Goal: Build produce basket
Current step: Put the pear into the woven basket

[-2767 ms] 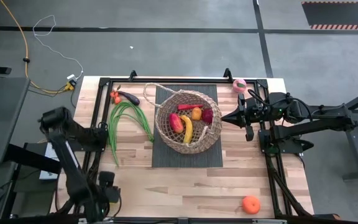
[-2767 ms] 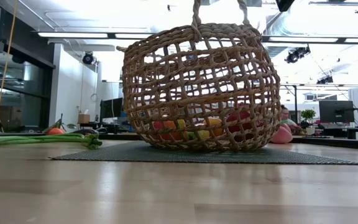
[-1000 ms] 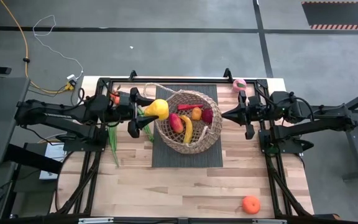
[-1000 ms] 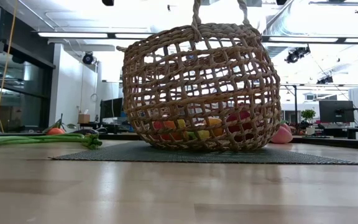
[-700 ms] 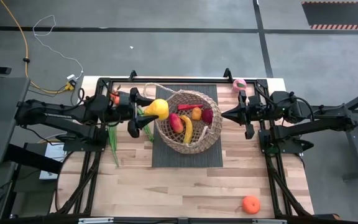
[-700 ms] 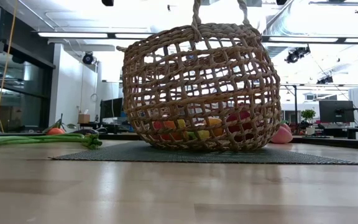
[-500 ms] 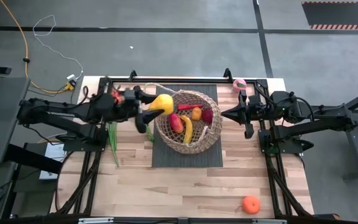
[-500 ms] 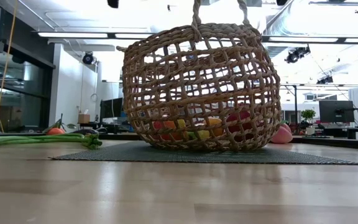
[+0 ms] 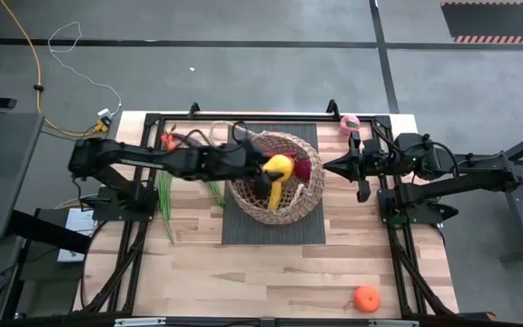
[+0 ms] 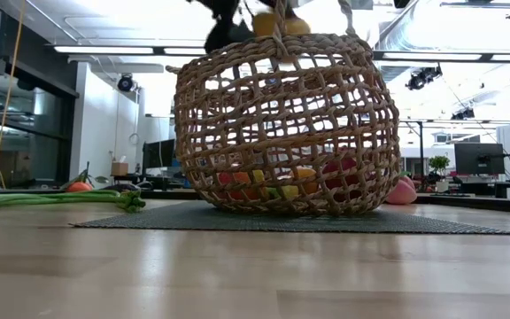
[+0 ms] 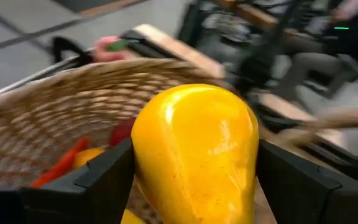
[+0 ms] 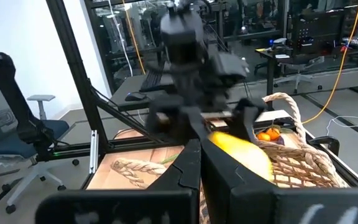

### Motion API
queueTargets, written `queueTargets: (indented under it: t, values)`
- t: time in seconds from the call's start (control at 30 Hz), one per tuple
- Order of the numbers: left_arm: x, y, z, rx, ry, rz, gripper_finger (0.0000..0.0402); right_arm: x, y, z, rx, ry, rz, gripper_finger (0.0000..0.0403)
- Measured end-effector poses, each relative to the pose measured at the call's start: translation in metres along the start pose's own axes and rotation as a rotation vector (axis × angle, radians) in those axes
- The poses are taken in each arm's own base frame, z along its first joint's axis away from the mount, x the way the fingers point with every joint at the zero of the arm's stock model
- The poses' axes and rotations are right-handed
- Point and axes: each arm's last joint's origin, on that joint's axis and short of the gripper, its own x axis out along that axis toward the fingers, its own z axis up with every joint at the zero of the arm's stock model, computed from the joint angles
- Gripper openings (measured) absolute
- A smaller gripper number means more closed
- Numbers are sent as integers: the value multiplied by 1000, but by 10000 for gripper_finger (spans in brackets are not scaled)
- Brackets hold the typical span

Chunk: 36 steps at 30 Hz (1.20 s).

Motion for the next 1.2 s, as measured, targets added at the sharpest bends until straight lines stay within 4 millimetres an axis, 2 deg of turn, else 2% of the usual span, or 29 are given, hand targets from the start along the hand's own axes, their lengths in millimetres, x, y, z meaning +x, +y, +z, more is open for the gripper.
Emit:
queueTargets:
  t: [0.1, 0.27, 0.6, 0.83, 1.0, 1.2]
  values:
    - [15, 3, -7, -50, -9, 84, 292, 0, 0, 0, 0, 1, 0, 0]
    - [43, 6, -26, -220, 35, 94, 292, 1, 0, -1, 0, 5, 0, 0]
    - [96, 21, -70, -293, 87, 205, 292, 1, 0, -1, 13, 7, 0, 0]
    - [114, 32, -88, -294, 132, 246, 292, 1, 0, -1, 34, 8, 0, 0]
    - [117, 33, -93, -237, 177, 220, 292, 1, 0, -1, 34, 9, 0, 0]
    - [117, 32, -94, -258, 195, 194, 292, 1, 0, -1, 27, 12, -1, 0]
